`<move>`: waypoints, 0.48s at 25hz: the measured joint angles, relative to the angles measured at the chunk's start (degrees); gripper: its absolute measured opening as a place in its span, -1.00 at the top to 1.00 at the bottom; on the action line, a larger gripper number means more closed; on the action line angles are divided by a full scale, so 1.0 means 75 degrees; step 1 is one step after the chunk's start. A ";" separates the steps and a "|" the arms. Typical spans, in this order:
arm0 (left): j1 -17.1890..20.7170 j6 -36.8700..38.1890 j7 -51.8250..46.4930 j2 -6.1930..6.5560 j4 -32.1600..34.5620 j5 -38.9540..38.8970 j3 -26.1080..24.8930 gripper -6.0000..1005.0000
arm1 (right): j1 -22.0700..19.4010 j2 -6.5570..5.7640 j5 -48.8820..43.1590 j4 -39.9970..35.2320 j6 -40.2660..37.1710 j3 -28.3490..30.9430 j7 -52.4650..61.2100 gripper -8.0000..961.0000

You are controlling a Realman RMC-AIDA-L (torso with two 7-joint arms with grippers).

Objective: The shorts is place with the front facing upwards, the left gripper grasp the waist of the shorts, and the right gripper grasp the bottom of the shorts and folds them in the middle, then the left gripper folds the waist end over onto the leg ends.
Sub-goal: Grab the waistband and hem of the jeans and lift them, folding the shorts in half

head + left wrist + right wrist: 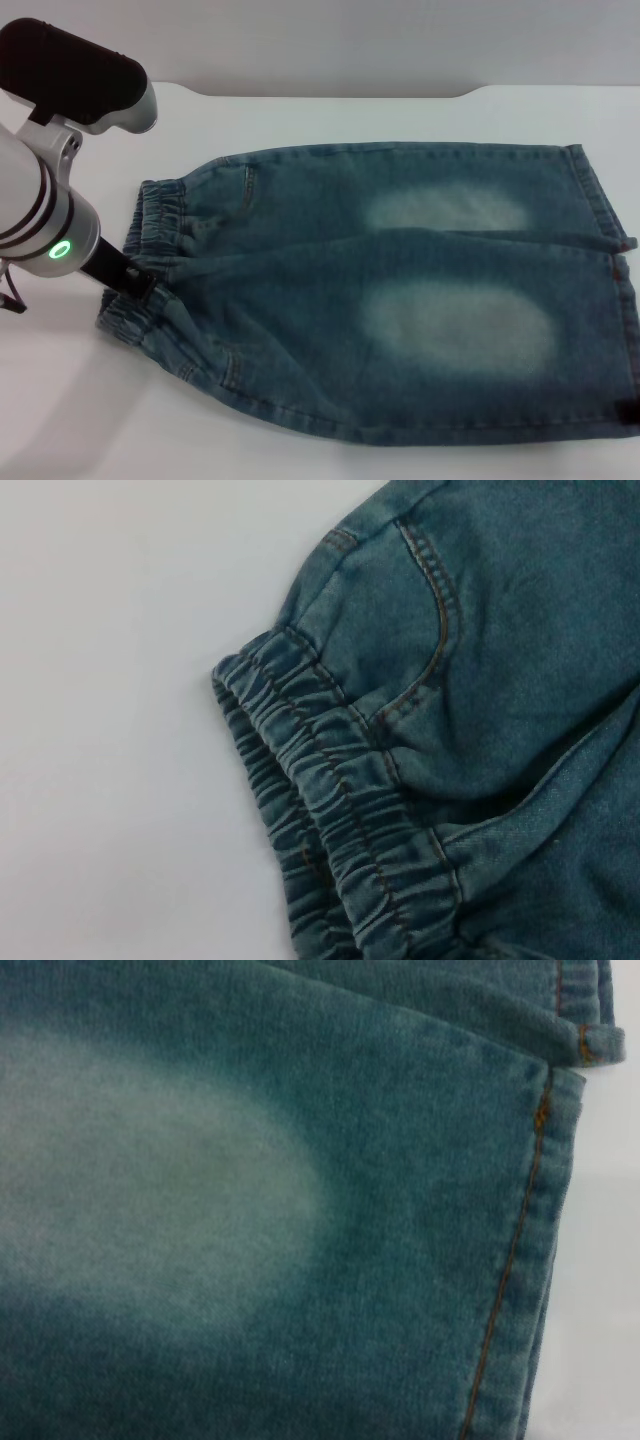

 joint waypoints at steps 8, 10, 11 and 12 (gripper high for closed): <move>-0.0020 -0.0037 0.0011 0.0000 -0.0001 0.0000 0.0000 0.94 | 0.0003 0.0003 0.0088 -0.0189 -0.0196 -0.0051 -0.0007 -0.29; -0.0022 -0.0039 0.0038 0.0000 -0.0001 0.0000 0.0000 0.94 | -0.0021 -0.0002 0.0137 -0.0197 -0.0257 -0.0058 -0.0037 -0.28; -0.0025 -0.0039 0.0050 0.0000 -0.0001 0.0000 0.0000 0.94 | -0.0032 -0.0007 0.0162 -0.0198 -0.0291 -0.0074 -0.0050 -0.27; -0.0031 -0.0039 0.0056 0.0002 -0.0001 0.0000 0.0000 0.94 | -0.0041 -0.0013 0.0197 -0.0198 -0.0311 -0.0099 -0.0060 -0.19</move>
